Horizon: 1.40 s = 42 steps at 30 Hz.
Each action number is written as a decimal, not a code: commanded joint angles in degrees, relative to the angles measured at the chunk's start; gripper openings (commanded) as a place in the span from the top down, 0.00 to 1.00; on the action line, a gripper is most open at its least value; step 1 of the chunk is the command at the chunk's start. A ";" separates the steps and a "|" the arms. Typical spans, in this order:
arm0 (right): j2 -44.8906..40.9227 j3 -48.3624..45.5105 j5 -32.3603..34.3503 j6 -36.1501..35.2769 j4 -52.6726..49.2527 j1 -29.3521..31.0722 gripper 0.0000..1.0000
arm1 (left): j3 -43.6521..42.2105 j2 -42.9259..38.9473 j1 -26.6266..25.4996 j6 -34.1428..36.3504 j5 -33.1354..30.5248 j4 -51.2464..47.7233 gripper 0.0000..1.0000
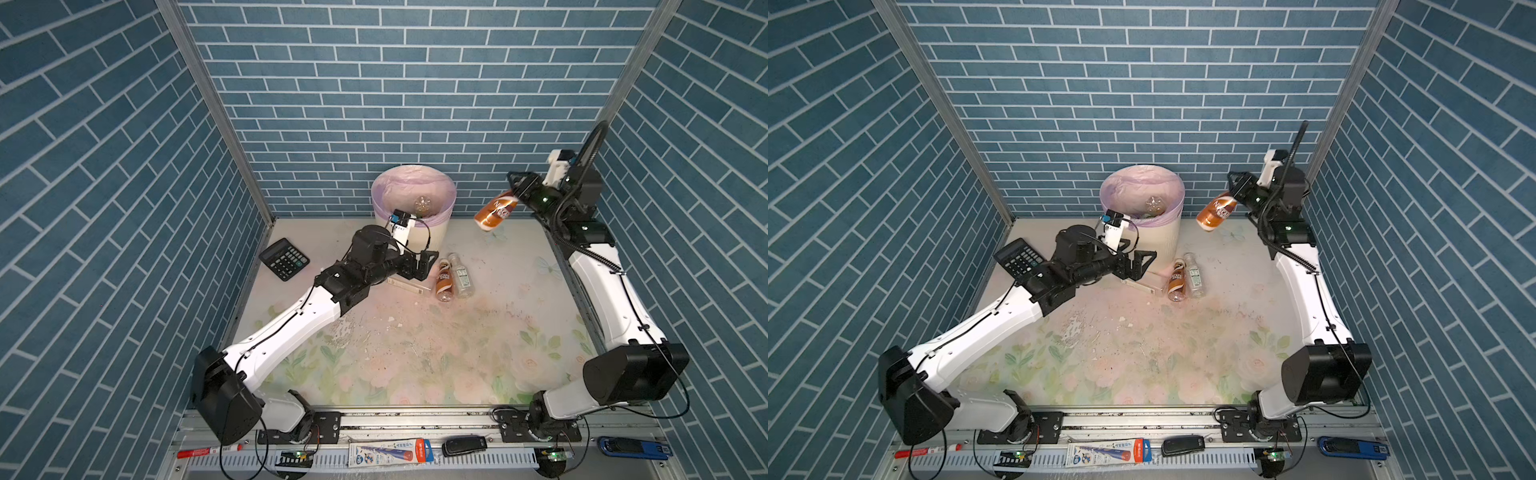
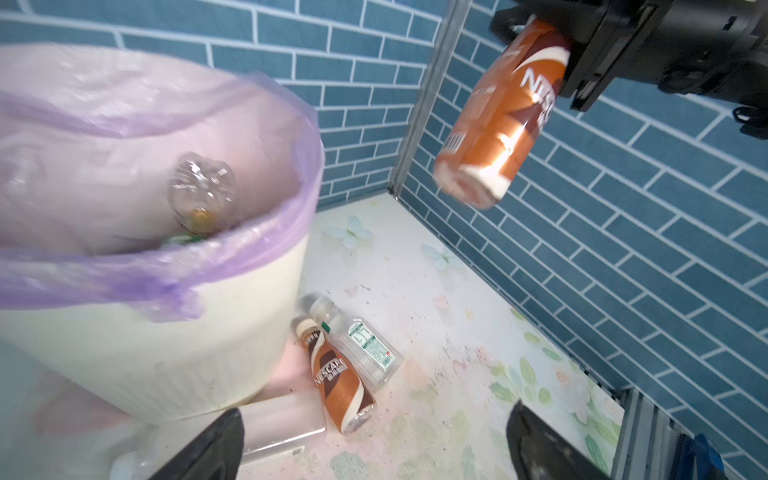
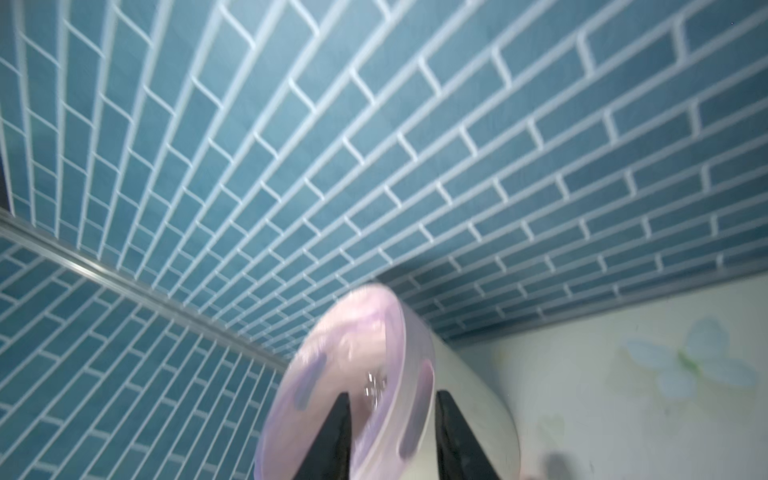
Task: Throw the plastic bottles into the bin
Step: 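Open the left gripper while the right gripper raises the Nescafe bottle over the bin, then open the right gripper over the bin and lower the left gripper toward the bottles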
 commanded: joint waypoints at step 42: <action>20.60 30.77 -1.84 -4.86 -11.26 11.38 0.01 | -11.03 -4.10 7.01 -6.96 -0.26 -0.68 0.01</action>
